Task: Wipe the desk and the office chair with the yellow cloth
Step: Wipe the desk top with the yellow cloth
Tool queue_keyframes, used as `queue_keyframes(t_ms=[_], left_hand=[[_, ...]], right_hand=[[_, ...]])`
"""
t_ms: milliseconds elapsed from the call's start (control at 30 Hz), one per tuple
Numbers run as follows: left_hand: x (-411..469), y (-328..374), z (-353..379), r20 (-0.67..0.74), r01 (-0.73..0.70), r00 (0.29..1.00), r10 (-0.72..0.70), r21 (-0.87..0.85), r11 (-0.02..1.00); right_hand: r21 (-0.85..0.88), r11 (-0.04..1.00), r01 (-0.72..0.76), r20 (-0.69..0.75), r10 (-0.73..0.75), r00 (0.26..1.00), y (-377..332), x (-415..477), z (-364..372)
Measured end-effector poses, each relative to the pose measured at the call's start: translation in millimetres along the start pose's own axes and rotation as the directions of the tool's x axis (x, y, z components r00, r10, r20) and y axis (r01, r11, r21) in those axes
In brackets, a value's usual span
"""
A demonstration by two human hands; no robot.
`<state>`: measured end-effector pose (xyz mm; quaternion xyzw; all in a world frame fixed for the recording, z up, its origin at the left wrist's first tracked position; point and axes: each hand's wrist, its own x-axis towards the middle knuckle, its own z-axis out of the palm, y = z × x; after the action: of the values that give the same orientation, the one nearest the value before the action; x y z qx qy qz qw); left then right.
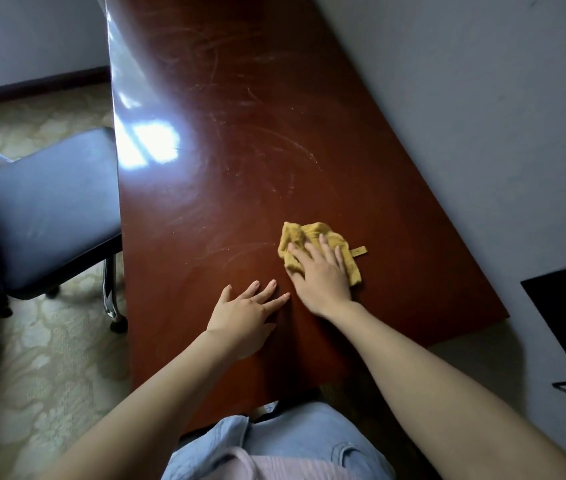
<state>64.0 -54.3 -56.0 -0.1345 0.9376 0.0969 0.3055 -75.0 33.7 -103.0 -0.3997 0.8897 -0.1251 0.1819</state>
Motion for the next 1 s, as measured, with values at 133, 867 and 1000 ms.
queue_keyframes(t_ms=[133,867,1000], left_hand=[[0,7,1,-0.065,0.018,0.998,-0.022,-0.068,0.998],[-65,-75,68,0.074,0.592,0.802,-0.593,-0.226,0.773],[-71,-76,76,0.084,0.58,0.812,-0.577,-0.225,0.783]], right_hand=[[0.089,0.989,0.122,-0.07,-0.116,0.991,1,-27,7],[-0.061,0.968,-0.241,-0.143,0.231,0.962,53,-7,-18],[-0.113,0.95,-0.291,0.001,0.293,0.956,22,26,-18]])
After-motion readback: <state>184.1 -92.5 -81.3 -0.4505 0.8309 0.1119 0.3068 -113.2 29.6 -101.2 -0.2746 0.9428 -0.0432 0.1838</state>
